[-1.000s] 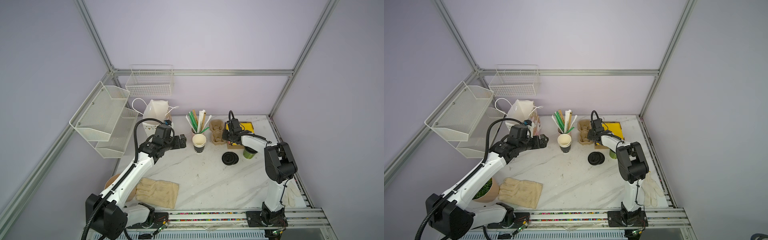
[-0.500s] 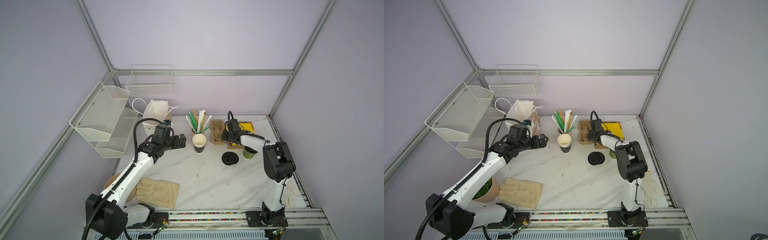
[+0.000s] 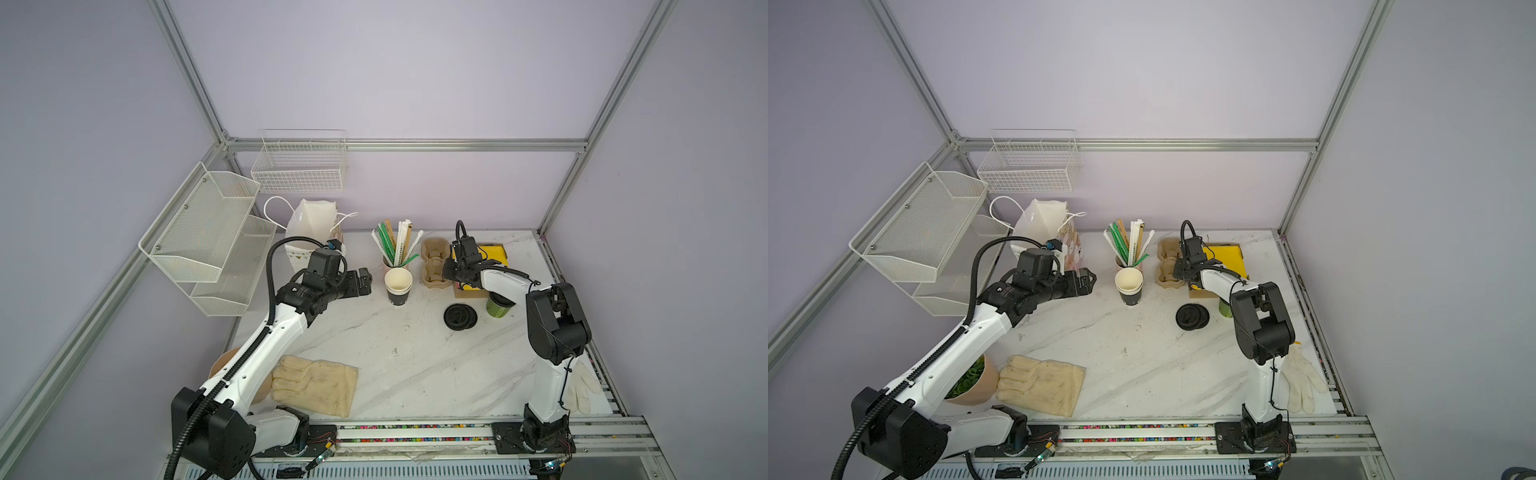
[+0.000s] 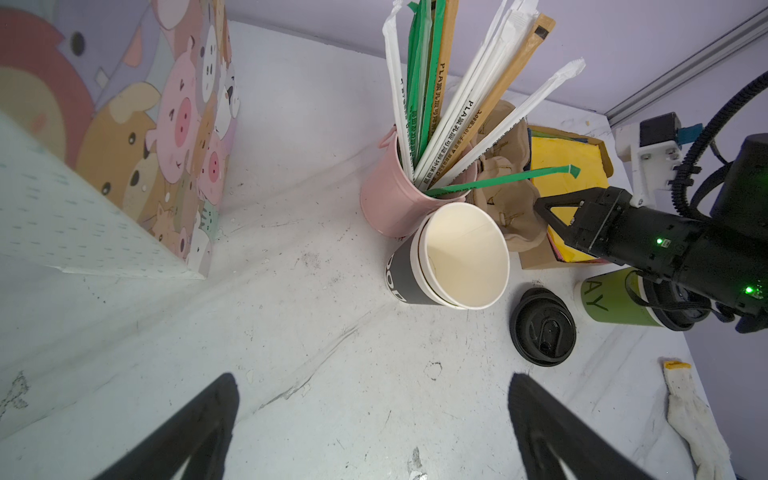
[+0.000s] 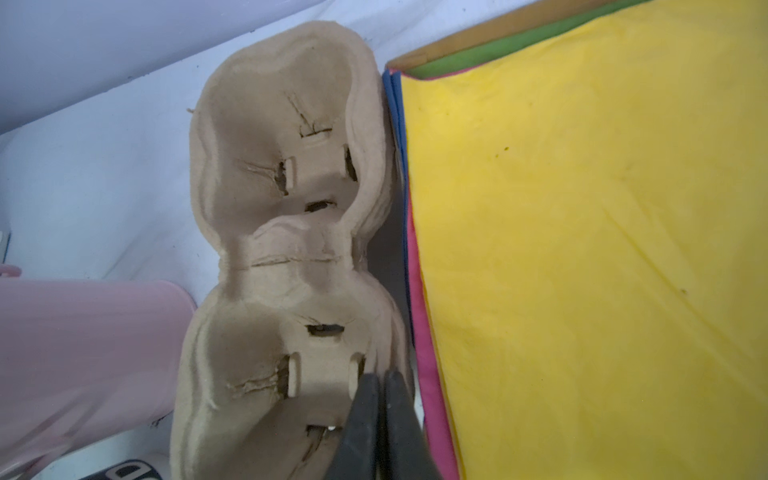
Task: Pack a coffee takeout order
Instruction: Pick up the cup tray from the cup tray.
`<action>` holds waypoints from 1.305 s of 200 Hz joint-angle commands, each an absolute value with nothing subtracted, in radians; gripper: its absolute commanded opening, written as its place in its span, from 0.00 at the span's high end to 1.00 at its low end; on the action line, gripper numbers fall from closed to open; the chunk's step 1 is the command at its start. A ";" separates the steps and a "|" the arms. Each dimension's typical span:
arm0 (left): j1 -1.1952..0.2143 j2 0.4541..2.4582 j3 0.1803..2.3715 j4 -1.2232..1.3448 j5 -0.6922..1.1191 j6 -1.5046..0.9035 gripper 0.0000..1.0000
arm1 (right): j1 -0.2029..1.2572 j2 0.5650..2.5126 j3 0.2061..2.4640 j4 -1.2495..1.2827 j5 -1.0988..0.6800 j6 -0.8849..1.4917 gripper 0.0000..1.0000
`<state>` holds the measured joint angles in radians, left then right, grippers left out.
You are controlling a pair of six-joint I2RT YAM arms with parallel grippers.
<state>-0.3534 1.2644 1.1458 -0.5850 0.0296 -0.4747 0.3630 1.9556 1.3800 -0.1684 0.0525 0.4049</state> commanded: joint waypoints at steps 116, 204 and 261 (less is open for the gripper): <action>-0.342 1.270 1.110 -0.551 0.051 -0.462 0.00 | 0.359 1.896 1.383 -0.106 -0.073 0.365 1.00; -0.337 1.273 1.112 -0.551 0.063 -0.463 0.00 | 0.301 1.905 1.356 -0.061 -0.234 0.414 1.00; -0.336 1.271 1.112 -0.551 0.064 -0.462 0.00 | 0.280 1.910 1.327 0.005 -0.324 0.440 1.00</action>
<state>-0.3458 1.2774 1.1461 -0.5846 0.0490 -0.4747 0.2916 1.9350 1.3586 -0.0677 -0.2527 0.4156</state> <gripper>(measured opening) 0.997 0.052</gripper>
